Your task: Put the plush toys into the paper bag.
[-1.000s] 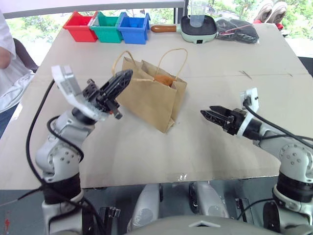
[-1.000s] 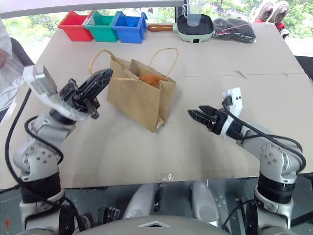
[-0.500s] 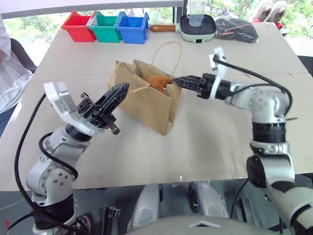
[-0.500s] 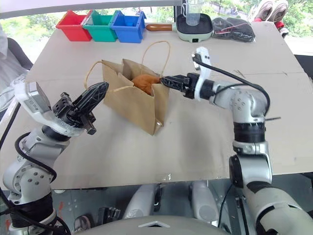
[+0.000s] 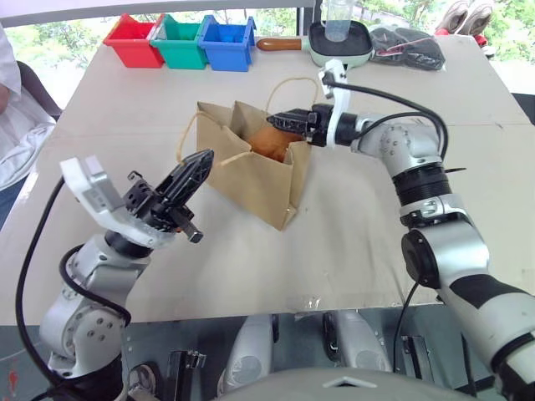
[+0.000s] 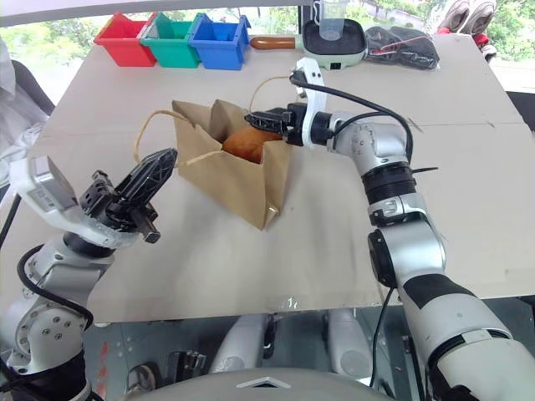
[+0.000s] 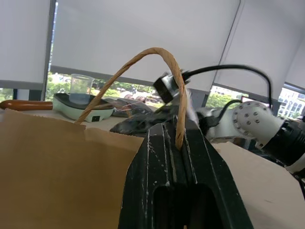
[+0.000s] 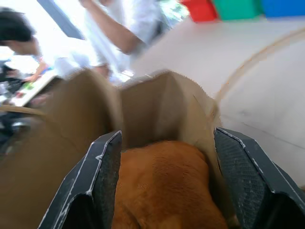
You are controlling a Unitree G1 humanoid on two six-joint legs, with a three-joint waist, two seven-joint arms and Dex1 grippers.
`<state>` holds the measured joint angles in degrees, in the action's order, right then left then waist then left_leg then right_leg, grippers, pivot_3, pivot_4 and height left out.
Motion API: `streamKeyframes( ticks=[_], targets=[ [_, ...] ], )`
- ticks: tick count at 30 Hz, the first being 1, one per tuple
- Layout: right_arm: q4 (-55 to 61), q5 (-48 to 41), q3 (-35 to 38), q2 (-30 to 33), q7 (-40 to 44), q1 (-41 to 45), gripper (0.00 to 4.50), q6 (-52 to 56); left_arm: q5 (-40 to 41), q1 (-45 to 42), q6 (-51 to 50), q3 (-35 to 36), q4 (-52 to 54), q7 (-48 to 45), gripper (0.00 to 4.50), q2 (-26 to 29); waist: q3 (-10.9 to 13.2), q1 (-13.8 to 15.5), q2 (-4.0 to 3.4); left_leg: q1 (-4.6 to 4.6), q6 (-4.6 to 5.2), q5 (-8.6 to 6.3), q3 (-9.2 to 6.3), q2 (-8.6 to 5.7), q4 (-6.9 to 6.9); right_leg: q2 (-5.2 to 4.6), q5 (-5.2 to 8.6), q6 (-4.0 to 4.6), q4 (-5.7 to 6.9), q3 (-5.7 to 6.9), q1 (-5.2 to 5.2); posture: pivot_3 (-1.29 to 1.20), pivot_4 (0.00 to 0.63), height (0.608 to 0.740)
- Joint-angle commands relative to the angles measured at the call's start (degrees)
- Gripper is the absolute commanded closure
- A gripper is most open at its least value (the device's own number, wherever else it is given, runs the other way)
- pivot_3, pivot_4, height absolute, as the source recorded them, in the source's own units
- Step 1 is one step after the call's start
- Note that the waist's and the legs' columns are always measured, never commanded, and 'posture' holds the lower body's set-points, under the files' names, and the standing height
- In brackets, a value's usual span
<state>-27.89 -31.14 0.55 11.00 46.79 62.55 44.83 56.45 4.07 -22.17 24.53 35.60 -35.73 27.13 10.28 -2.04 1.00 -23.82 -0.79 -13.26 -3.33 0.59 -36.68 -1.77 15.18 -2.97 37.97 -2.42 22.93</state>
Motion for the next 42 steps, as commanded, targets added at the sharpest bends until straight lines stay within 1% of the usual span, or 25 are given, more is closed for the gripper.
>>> streamKeyframes(
  ticks=[1,3,5,7,9,12,14,18,19,20,21,22,25,27,28,30,32,35,37,40,42],
  targets=[
    [12.76,-4.39,2.19,3.24,1.56,-2.63,0.83,4.93,1.41,0.0,1.63,1.84,2.47,0.22,4.5,0.87,0.0,0.15,0.0,0.0,0.0,0.0,-0.04,0.0,-0.01,-0.01,0.0,0.0,-0.01,0.04,-0.03,0.0,0.15,0.74],
    [16.81,-5.02,2.82,4.48,-1.12,-4.43,0.08,8.12,1.66,-0.15,1.66,1.9,2.45,0.36,4.5,1.16,-0.01,0.02,0.01,0.01,0.0,0.0,-0.02,-0.01,-0.02,-0.02,0.0,0.0,0.0,0.01,-0.04,0.0,0.15,0.74],
    [18.9,-5.27,3.13,5.08,-2.67,-5.4,0.08,9.84,1.81,-0.3,1.66,1.92,2.4,0.51,4.5,1.34,-0.01,-0.24,0.01,0.05,0.0,0.0,-0.01,-0.02,-0.04,0.0,0.0,0.0,0.05,-0.01,-0.04,0.0,0.15,0.74],
    [20.46,-5.55,3.0,6.4,-2.48,-6.29,0.08,11.06,2.05,-0.74,1.61,1.9,2.21,0.62,4.5,1.6,0.0,-0.32,0.0,0.07,0.0,0.0,0.0,-0.01,-0.05,0.03,0.0,0.0,0.09,-0.03,-0.04,0.0,0.15,0.74],
    [19.01,-5.11,2.79,6.26,-3.12,-5.84,0.08,11.31,2.17,-1.07,1.61,1.83,1.98,0.55,4.5,1.74,0.0,-0.33,0.0,0.06,0.0,0.0,-0.01,-0.01,-0.05,0.04,0.0,0.01,0.09,-0.01,-0.03,0.0,0.15,0.74],
    [12.54,-3.31,1.61,2.6,-4.44,-3.32,0.08,9.05,2.15,-1.07,1.68,1.48,1.82,0.26,4.5,1.7,0.0,-0.59,0.0,0.09,0.0,0.0,0.06,0.0,-0.05,0.05,0.0,0.0,0.09,-0.08,-0.03,0.0,0.15,0.74],
    [5.55,-1.12,1.36,-0.34,-4.95,-0.36,0.08,4.92,2.03,-1.04,1.78,1.33,1.78,0.15,4.5,1.66,0.0,-0.7,-0.01,0.11,0.0,0.0,0.09,0.02,-0.04,0.1,0.0,0.0,0.11,-0.12,-0.02,0.0,0.15,0.74],
    [-3.68,0.45,2.46,-3.83,-3.29,4.41,0.08,-0.61,2.03,-0.43,2.11,1.52,2.43,0.45,4.5,1.47,0.01,-0.23,-0.01,0.06,0.0,0.0,0.05,0.03,-0.04,0.1,0.0,0.01,0.08,-0.07,-0.01,0.0,0.15,0.74],
    [-4.93,0.75,2.6,-4.21,-2.89,5.03,0.58,-1.69,2.02,-0.24,2.23,1.57,2.62,0.57,4.5,1.4,0.0,-0.1,-0.01,0.02,0.0,0.0,0.03,0.01,-0.04,0.07,0.0,0.01,0.04,-0.05,-0.01,0.0,0.15,0.74],
    [-5.72,0.43,3.17,-4.69,-2.26,5.56,0.88,-2.76,1.99,-0.08,2.38,1.67,2.79,0.8,4.5,1.31,0.0,-0.01,-0.01,0.0,0.0,0.0,0.04,-0.02,-0.04,0.04,0.0,0.0,0.01,-0.04,-0.01,0.0,0.15,0.74],
    [-6.14,-0.34,4.1,-5.06,-1.89,6.16,1.31,-3.06,2.0,0.05,2.55,1.83,2.95,1.11,4.5,1.22,0.0,0.03,-0.01,0.0,0.0,0.0,0.04,-0.04,-0.04,0.0,0.0,0.0,0.0,-0.04,-0.02,0.0,0.15,0.74],
    [-5.62,-1.19,4.72,-5.15,-1.18,6.38,1.84,-2.92,2.21,0.3,2.75,2.15,3.12,1.48,4.5,1.13,0.0,0.03,-0.01,-0.01,0.0,0.0,0.04,-0.06,-0.04,-0.02,0.0,0.0,0.0,-0.04,-0.02,0.0,0.15,0.74],
    [-1.6,-4.43,7.03,-4.94,0.37,5.66,3.35,-1.9,2.73,-1.05,3.29,2.86,1.86,3.03,4.5,1.06,0.01,0.0,-0.02,0.0,0.0,0.0,0.01,-0.05,-0.05,-0.01,0.0,0.0,0.03,-0.02,-0.02,0.0,0.15,0.74],
    [4.51,-8.14,9.11,-4.13,-0.14,4.07,4.32,1.98,2.6,-5.44,3.13,2.8,-1.53,4.22,4.5,1.97,0.02,0.13,-0.03,0.02,0.0,0.0,-0.03,-0.03,-0.05,0.01,0.0,0.0,0.05,0.02,-0.02,0.0,0.15,0.74],
    [6.59,-9.21,9.63,-3.96,-0.61,3.46,4.45,3.3,2.62,-6.74,3.01,2.9,-2.55,4.48,4.5,2.23,0.02,0.35,-0.04,0.0,0.0,0.0,-0.07,-0.03,-0.05,0.02,0.0,0.01,0.08,0.07,-0.03,0.0,0.15,0.74],
    [12.59,-12.25,11.5,-3.66,-3.41,1.89,4.45,6.28,3.34,-10.87,2.16,3.3,-6.01,3.99,4.5,3.52,0.02,0.14,-0.04,0.0,0.0,0.0,-0.12,-0.02,-0.1,0.06,0.0,0.01,0.09,0.1,-0.05,0.0,0.15,0.74],
    [21.27,-16.3,14.58,-3.68,-9.45,0.14,4.45,9.55,3.84,-17.52,1.08,3.64,-12.41,3.77,4.5,5.56,0.02,0.11,-0.03,0.0,0.0,0.0,-0.1,-0.03,-0.1,0.06,0.0,0.0,0.1,0.09,-0.05,0.0,0.15,0.74],
    [33.75,-23.68,19.51,-3.99,-19.82,-2.72,4.45,14.11,1.58,-27.42,1.03,1.91,-22.33,0.71,4.5,7.99,0.02,0.27,-0.03,-0.05,0.0,0.01,-0.16,-0.04,-0.15,0.06,0.0,0.0,0.15,0.15,-0.03,0.0,0.15,0.74],
    [39.14,-26.45,20.17,-4.11,-24.7,-5.07,4.45,15.76,-0.03,-32.02,-0.17,-0.44,-27.33,-1.28,4.5,8.79,0.02,-0.03,-0.03,-0.07,0.0,0.01,-0.15,-0.04,-0.17,0.07,0.0,0.0,0.12,0.16,-0.03,0.0,0.15,0.74],
    [45.58,-29.31,20.16,-4.33,-30.95,-9.57,4.45,16.89,-7.18,-38.32,0.5,-6.86,-36.23,-6.25,4.5,9.17,-0.01,-0.27,-0.01,-0.03,0.01,0.0,-0.08,-0.08,-0.15,0.04,0.0,-0.01,0.11,0.1,-0.04,0.0,0.15,0.74],
    [48.38,-28.02,18.49,-4.03,-33.92,-13.55,4.45,16.51,-12.54,-42.08,2.43,-11.29,-43.26,-9.49,4.5,8.22,0.0,-0.31,-0.01,-0.02,0.01,0.01,-0.09,-0.08,-0.14,0.06,0.0,-0.01,0.14,0.09,-0.04,0.0,0.15,0.74]
  ],
)
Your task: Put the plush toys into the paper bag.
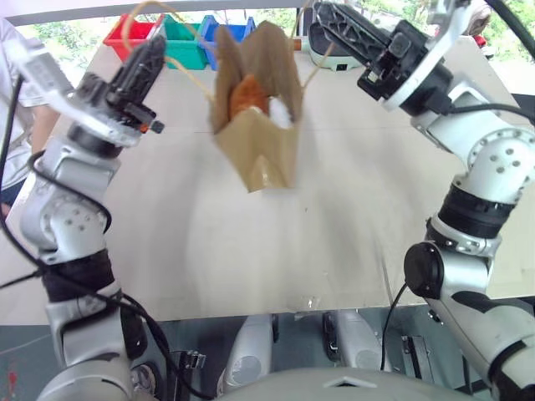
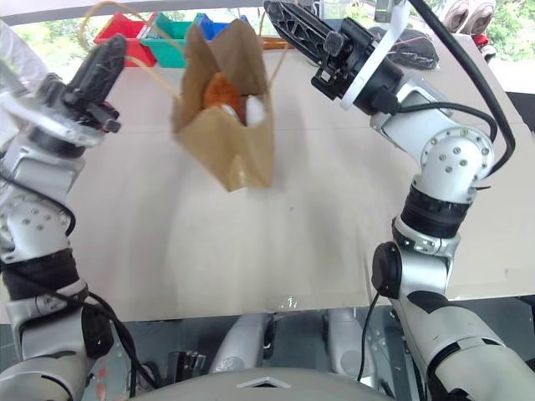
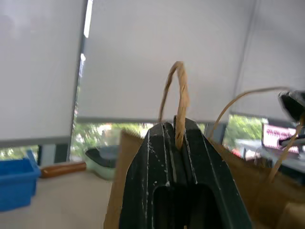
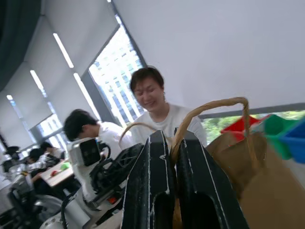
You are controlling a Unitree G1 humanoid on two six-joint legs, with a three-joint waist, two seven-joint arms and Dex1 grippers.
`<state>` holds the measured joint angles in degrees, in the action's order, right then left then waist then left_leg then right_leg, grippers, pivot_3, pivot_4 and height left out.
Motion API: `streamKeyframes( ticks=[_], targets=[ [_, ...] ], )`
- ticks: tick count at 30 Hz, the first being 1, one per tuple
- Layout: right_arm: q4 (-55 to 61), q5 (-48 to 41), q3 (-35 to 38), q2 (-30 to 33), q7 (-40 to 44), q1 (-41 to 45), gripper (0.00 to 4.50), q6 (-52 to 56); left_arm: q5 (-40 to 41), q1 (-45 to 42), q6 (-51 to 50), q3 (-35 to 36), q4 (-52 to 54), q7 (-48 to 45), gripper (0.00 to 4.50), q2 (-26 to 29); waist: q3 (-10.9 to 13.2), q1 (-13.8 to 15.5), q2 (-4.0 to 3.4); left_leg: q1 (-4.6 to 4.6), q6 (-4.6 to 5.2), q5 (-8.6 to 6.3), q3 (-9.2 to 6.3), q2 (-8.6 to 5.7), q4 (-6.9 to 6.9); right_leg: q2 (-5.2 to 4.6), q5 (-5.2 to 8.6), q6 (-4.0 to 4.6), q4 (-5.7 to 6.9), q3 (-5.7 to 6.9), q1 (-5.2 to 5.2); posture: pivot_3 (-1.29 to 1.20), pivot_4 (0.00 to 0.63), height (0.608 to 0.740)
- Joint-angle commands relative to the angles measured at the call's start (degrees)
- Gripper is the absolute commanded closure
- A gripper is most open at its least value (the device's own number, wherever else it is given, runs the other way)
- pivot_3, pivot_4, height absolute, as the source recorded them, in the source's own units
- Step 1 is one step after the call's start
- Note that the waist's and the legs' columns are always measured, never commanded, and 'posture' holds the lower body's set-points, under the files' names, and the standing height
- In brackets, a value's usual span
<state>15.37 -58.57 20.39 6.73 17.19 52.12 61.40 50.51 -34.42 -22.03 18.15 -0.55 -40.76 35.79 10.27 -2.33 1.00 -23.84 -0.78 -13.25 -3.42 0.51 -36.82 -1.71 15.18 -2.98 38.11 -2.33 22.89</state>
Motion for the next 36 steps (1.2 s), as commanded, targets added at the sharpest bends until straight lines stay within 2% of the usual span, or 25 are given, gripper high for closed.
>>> streamKeyframes(
  ticks=[1,5,6,8,11,12,13,18,20,21,23,26,28,31,36],
  targets=[
    [6.18,1.0,-2.69,0.74,-5.62,-5.2,4.45,-0.32,-9.61,-5.12,4.31,-7.03,-10.68,-6.06,4.5,-1.16,0.0,-0.05,0.0,0.0,0.0,0.0,0.0,0.01,0.0,0.01,0.0,0.0,0.01,-0.01,0.01,0.0,0.15,0.74],
    [7.82,4.01,-5.98,2.49,-7.04,-11.71,4.45,-1.82,-16.54,-8.34,10.24,-11.72,-21.1,-11.63,4.5,-4.82,0.0,-0.17,0.0,0.0,0.0,0.0,0.03,0.01,0.0,0.01,0.0,0.0,0.0,-0.04,0.02,0.0,0.15,0.74],
    [8.22,3.94,-6.41,2.84,-6.86,-12.63,3.95,-2.17,-16.51,-8.8,10.55,-11.74,-22.11,-13.67,4.5,-5.35,0.0,-0.27,0.0,-0.01,0.0,0.0,0.08,0.01,0.0,0.01,0.0,0.0,-0.01,-0.08,0.05,0.0,0.15,0.74],
    [9.5,4.22,-7.37,4.17,-6.72,-13.81,3.29,-2.18,-15.35,-9.69,9.45,-10.56,-24.01,-16.94,4.5,-5.39,0.01,-0.34,0.0,-0.04,0.0,0.0,0.12,0.02,0.03,0.01,0.0,0.0,0.01,-0.14,0.13,0.0,0.15,0.74],
    [12.84,-0.56,-5.25,7.44,-6.42,-15.33,1.78,-0.36,-13.43,-9.9,6.19,-8.53,-23.71,-21.0,4.5,-3.5,0.01,-0.2,0.0,-0.14,0.0,0.0,0.09,0.05,0.03,0.03,0.0,0.0,0.08,-0.12,0.26,0.0,0.15,0.74],
    [13.75,-3.73,-3.76,8.64,-6.24,-15.9,1.26,0.41,-13.02,-9.64,5.33,-7.8,-23.07,-21.63,3.79,-2.69,0.01,-0.2,0.0,-0.15,0.0,0.0,0.08,0.06,0.03,0.02,0.0,0.0,0.08,-0.11,0.26,0.0,0.15,0.74],
    [15.09,-7.08,-2.58,10.7,-5.67,-16.97,0.73,1.4,-11.42,-8.89,2.68,-6.89,-21.71,-22.59,3.46,-1.63,0.01,-0.2,0.0,-0.15,0.0,0.0,0.09,0.06,0.03,0.01,0.0,0.0,0.08,-0.12,0.26,0.0,0.15,0.74],
    [19.72,-13.33,-0.9,21.03,-3.23,-21.95,0.69,2.37,-5.98,-2.0,-7.29,-3.92,-10.91,-22.84,1.29,1.54,0.01,-0.12,0.0,-0.15,0.01,0.0,0.03,0.07,0.03,-0.06,0.01,-0.01,0.05,-0.13,0.22,0.0,0.15,0.74],
    [21.37,-10.72,-1.98,25.73,-0.94,-24.38,0.69,1.38,-5.25,2.15,-8.37,-3.03,-5.1,-20.8,0.36,1.22,0.01,-0.05,0.0,-0.13,0.02,0.0,0.01,0.09,0.03,-0.1,0.01,-0.01,0.03,-0.18,0.21,0.0,0.15,0.74],
    [21.27,-7.84,-3.23,27.19,0.09,-25.44,1.24,-0.3,-5.67,4.12,-8.31,-3.13,-2.52,-19.04,0.0,0.45,0.0,-0.01,0.0,-0.13,0.02,-0.01,0.0,0.09,0.02,-0.11,0.01,-0.01,0.01,-0.19,0.2,0.0,0.15,0.74],
    [20.11,-0.61,-7.68,29.23,2.33,-27.02,2.05,-4.39,-7.05,7.47,-8.7,-4.62,2.17,-15.15,0.0,-1.35,0.0,0.08,0.01,-0.11,0.02,-0.01,0.02,0.08,-0.02,-0.1,0.0,-0.02,0.03,-0.16,0.16,0.0,0.15,0.74],
    [17.97,8.87,-14.43,30.9,5.15,-28.15,3.52,-9.81,-10.49,10.03,-7.77,-7.1,6.45,-10.56,0.0,-3.49,0.0,0.25,0.01,0.0,0.02,0.0,0.07,0.07,-0.14,-0.05,0.0,-0.02,0.04,-0.11,0.01,0.0,0.15,0.74],
    [13.38,15.52,-19.83,28.67,5.89,-26.91,4.47,-14.73,-13.77,11.6,-4.82,-8.95,7.95,-8.24,0.0,-5.51,0.0,0.3,0.01,-0.03,0.01,0.0,0.06,0.06,-0.23,-0.01,0.0,-0.02,0.07,-0.11,0.0,0.0,0.15,0.74],
    [3.07,25.86,-28.46,22.99,6.71,-22.57,4.47,-22.77,-16.81,13.0,-2.9,-11.05,10.6,-3.67,0.0,-9.04,-0.05,-0.01,0.08,0.06,0.01,0.0,0.12,0.07,-0.25,0.0,0.0,-0.03,0.08,-0.17,-0.04,0.0,0.15,0.74],
    [-5.92,30.65,-31.88,14.91,11.11,-17.61,4.47,-29.28,-22.33,13.77,0.92,-14.06,12.58,-1.47,0.0,-10.34,-0.04,0.15,0.08,-0.01,0.01,0.0,0.09,0.07,-0.25,0.03,0.0,-0.02,0.13,-0.15,0.01,0.0,0.15,0.74]
  ],
)
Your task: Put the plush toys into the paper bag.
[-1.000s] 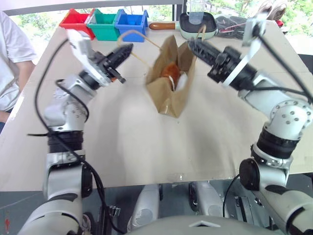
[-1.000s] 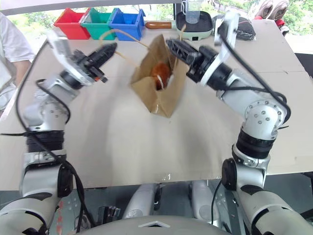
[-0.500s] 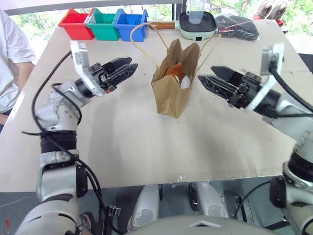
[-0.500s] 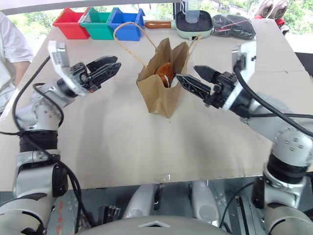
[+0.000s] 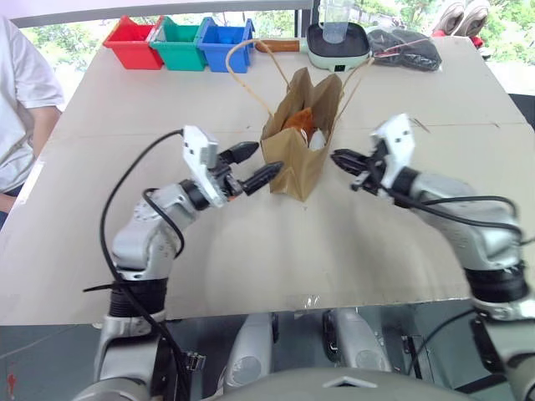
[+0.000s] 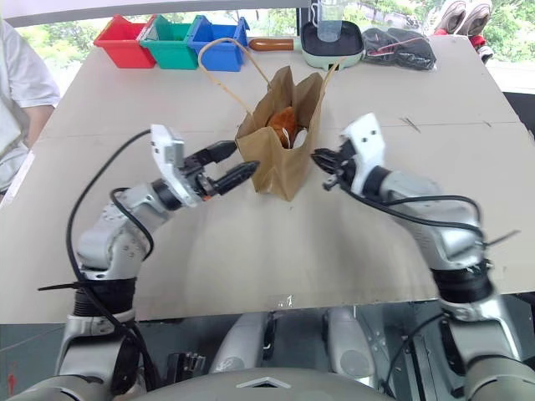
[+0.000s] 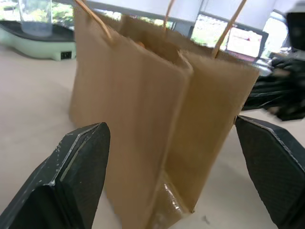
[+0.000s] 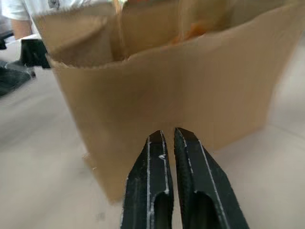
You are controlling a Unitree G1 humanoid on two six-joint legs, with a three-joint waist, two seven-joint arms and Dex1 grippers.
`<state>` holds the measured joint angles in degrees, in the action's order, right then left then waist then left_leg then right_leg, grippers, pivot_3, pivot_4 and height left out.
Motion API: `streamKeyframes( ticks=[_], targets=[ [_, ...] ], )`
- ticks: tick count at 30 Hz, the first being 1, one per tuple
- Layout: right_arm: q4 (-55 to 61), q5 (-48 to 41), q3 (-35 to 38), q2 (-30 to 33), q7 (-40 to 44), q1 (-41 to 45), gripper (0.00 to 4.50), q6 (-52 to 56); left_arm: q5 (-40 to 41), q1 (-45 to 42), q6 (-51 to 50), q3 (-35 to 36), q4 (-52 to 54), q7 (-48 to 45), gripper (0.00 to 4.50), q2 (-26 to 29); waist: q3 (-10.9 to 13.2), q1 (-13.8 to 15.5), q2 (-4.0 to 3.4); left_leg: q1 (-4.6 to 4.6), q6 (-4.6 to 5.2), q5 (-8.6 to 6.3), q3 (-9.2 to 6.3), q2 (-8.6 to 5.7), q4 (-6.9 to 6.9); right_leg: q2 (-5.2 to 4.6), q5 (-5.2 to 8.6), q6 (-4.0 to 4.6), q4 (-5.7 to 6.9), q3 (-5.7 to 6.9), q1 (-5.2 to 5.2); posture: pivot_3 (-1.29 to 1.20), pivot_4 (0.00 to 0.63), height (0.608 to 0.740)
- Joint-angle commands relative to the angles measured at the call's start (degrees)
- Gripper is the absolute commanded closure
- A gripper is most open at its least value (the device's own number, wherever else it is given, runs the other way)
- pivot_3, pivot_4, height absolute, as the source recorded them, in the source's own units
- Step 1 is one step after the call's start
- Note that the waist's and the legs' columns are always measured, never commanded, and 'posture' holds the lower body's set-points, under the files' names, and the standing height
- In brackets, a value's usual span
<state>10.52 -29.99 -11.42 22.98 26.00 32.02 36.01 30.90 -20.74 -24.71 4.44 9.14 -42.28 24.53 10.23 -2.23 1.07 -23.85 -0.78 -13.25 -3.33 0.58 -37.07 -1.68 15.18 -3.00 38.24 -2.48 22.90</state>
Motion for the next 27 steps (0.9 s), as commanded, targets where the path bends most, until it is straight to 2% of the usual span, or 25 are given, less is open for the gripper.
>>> streamKeyframes(
  ticks=[1,4,8,14,16,18,21,25,27],
  targets=[
    [-2.23,2.41,-0.32,-2.63,3.14,3.16,4.47,-4.46,-2.84,0.25,3.66,-0.89,3.23,0.22,0.0,0.52,0.0,0.07,0.0,0.0,0.0,0.0,0.0,0.0,0.0,-0.01,0.0,0.0,0.0,0.01,0.0,0.0,0.15,0.74],
    [-6.49,3.98,-1.53,-6.05,5.94,4.24,4.47,-6.95,-2.47,0.32,3.31,-2.29,4.76,2.13,0.0,-2.25,-0.01,0.38,0.01,-0.01,0.0,0.0,-0.01,-0.01,-0.01,-0.04,0.0,0.0,-0.03,0.02,-0.01,0.0,0.15,0.74],
    [-10.2,6.09,-1.63,-9.47,7.35,5.15,4.47,-9.18,-6.06,0.53,4.65,-3.1,3.77,6.09,0.0,-4.11,-0.01,0.38,0.0,-0.01,0.0,0.0,-0.02,-0.05,-0.03,-0.08,0.0,0.0,-0.02,0.04,-0.03,0.0,0.15,0.74],
    [-11.45,7.8,-0.45,-12.11,7.62,4.27,4.47,-9.97,-9.77,0.21,4.06,-3.56,2.31,14.04,0.0,-8.46,-0.01,0.34,0.01,0.03,0.0,0.0,-0.06,-0.05,-0.07,-0.07,0.0,0.0,0.14,0.05,-0.02,0.0,0.15,0.74],
    [-8.53,7.28,1.08,-10.94,7.42,3.19,4.5,-8.58,-11.93,0.27,4.89,-4.02,1.12,16.53,0.51,-9.75,-0.01,0.52,0.0,0.02,0.0,0.0,-0.06,-0.07,-0.08,-0.08,0.0,0.0,0.15,0.06,-0.02,0.0,0.15,0.74],
    [-2.61,5.55,3.91,-8.47,6.84,1.13,4.5,-5.58,-13.25,-0.01,5.99,-4.54,-0.23,17.9,1.22,-11.19,-0.01,0.52,0.0,0.02,0.0,0.0,-0.06,-0.09,-0.09,-0.1,0.0,0.0,0.16,0.05,-0.02,0.0,0.15,0.74],
    [6.94,3.75,6.14,-3.56,7.03,-3.5,4.5,-0.63,-13.4,-0.5,6.87,-4.56,-1.39,18.25,2.66,-12.56,-0.01,1.52,0.01,-0.03,0.0,0.0,-0.11,-0.13,-0.12,-0.14,0.0,-0.01,0.14,0.1,-0.02,0.0,0.15,0.74],
    [17.35,3.61,7.09,4.36,8.6,-10.59,4.5,2.61,-12.18,-1.59,7.37,-4.1,-2.77,15.95,4.45,-12.26,-0.01,1.41,0.01,-0.02,0.01,-0.01,-0.1,-0.15,-0.13,-0.15,0.0,-0.01,0.13,0.1,-0.03,0.0,0.15,0.74],
    [22.56,3.71,8.66,7.14,8.09,-14.17,4.5,3.02,-10.37,-3.32,8.78,-2.9,-4.74,11.49,4.45,-10.38,-0.01,1.3,0.01,0.02,0.01,-0.01,-0.08,-0.13,-0.13,-0.11,0.0,-0.01,0.16,0.08,-0.04,0.0,0.15,0.74]
  ],
)
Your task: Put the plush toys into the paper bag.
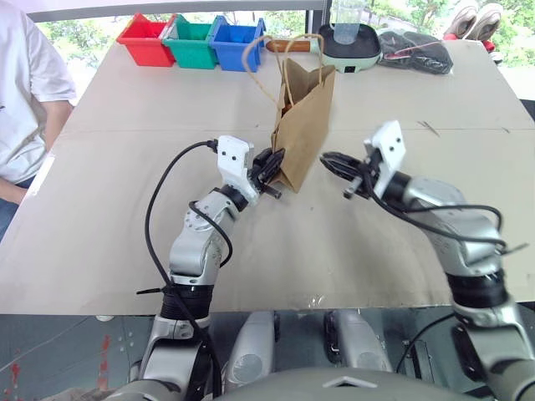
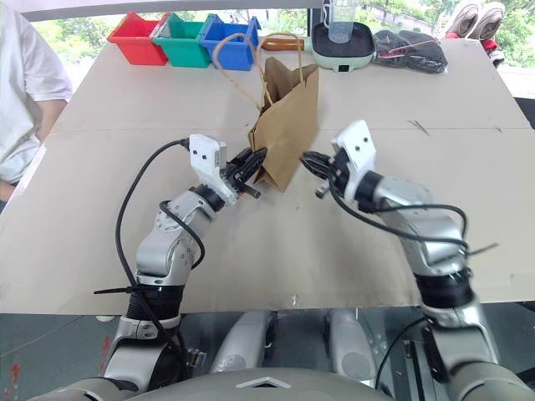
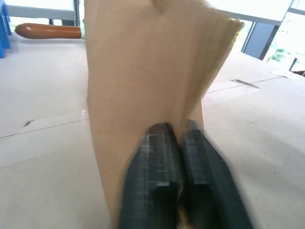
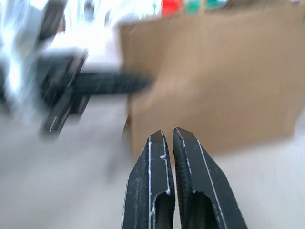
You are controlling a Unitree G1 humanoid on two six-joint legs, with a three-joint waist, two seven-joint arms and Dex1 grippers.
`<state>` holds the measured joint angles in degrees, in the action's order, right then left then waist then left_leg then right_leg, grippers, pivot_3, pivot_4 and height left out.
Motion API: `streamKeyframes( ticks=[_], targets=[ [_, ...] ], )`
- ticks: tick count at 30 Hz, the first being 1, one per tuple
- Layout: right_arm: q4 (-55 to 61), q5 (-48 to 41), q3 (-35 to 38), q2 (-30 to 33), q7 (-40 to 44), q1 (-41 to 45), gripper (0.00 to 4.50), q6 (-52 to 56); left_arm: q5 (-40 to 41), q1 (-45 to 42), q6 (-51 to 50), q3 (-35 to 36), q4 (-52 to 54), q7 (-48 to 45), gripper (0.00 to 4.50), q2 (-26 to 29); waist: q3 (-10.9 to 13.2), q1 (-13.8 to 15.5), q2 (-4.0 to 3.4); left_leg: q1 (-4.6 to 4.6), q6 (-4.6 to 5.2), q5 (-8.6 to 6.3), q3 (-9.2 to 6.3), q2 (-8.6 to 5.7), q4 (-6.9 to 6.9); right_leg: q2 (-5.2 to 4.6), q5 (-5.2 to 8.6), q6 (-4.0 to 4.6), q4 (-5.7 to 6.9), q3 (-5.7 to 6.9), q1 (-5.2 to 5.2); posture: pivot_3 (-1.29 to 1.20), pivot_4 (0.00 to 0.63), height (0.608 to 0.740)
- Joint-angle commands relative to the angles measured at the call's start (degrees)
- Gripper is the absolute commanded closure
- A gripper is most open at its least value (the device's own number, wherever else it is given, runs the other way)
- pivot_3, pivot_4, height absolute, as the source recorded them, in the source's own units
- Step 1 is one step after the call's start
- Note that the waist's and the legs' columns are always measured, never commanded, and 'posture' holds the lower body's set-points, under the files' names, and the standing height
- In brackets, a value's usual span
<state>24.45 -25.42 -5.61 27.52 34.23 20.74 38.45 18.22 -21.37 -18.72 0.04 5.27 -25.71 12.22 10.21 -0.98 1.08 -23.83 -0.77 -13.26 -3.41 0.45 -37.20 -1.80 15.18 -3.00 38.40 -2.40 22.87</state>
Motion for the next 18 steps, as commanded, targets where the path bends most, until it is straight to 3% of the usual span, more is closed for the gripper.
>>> streamKeyframes(
  ticks=[1,5,8,11,12,17,18],
  targets=[
    [10.19,-1.07,3.67,2.84,-0.73,-3.71,4.5,0.5,3.87,-3.48,4.43,2.14,-1.78,-9.45,4.45,3.38,0.0,0.02,0.0,0.0,0.0,0.0,-0.01,0.0,0.0,0.01,0.0,0.0,0.03,0.01,0.0,0.0,0.15,0.74],
    [14.54,-3.7,6.64,3.07,-0.83,-5.88,3.33,-0.19,7.76,-7.77,10.44,3.08,-8.83,-27.86,4.5,10.8,0.0,-0.55,0.0,0.05,-0.01,0.0,0.03,0.06,-0.01,0.11,0.01,0.01,0.1,-0.03,0.02,0.0,0.15,0.74],
    [16.46,-4.2,8.72,4.82,0.22,-8.48,1.71,-0.86,6.18,-14.76,19.36,1.64,-21.61,-43.14,4.5,15.83,0.0,-0.45,0.0,0.04,-0.01,0.0,0.0,0.05,-0.02,0.12,0.02,0.01,0.09,0.02,-0.01,0.0,0.15,0.74],
    [18.78,-3.93,12.1,7.45,0.9,-12.86,0.25,-2.04,4.63,-25.12,26.99,0.89,-39.9,-56.04,4.5,17.05,0.01,0.45,0.02,-0.02,0.0,0.0,-0.03,0.01,-0.11,0.09,0.02,0.0,0.03,0.08,-0.05,0.0,0.15,0.74],
    [19.24,-4.16,13.26,8.0,1.06,-14.19,0.05,-2.36,3.48,-27.42,29.35,0.46,-44.52,-57.98,4.5,16.74,0.01,0.55,0.02,-0.05,0.0,0.0,-0.05,-0.01,-0.13,0.09,0.02,0.0,-0.02,0.1,-0.07,0.0,0.15,0.74],
    [21.42,-4.65,17.41,9.06,0.07,-19.27,0.05,-3.1,-0.23,-34.81,36.65,0.34,-61.44,-64.99,4.5,14.86,0.0,-0.05,0.03,-0.05,0.06,-0.04,-0.03,-0.01,-0.13,0.08,0.02,-0.02,-0.25,0.07,-0.19,0.0,0.15,0.74],
    [22.02,-4.53,17.85,8.89,-0.55,-20.15,0.0,-2.96,-0.15,-35.89,36.03,0.91,-63.87,-65.79,4.16,14.63,0.01,-0.06,0.04,-0.05,0.06,-0.03,-0.04,-0.01,-0.11,0.09,0.02,-0.02,-0.24,0.08,-0.18,0.0,0.15,0.74]
  ],
)
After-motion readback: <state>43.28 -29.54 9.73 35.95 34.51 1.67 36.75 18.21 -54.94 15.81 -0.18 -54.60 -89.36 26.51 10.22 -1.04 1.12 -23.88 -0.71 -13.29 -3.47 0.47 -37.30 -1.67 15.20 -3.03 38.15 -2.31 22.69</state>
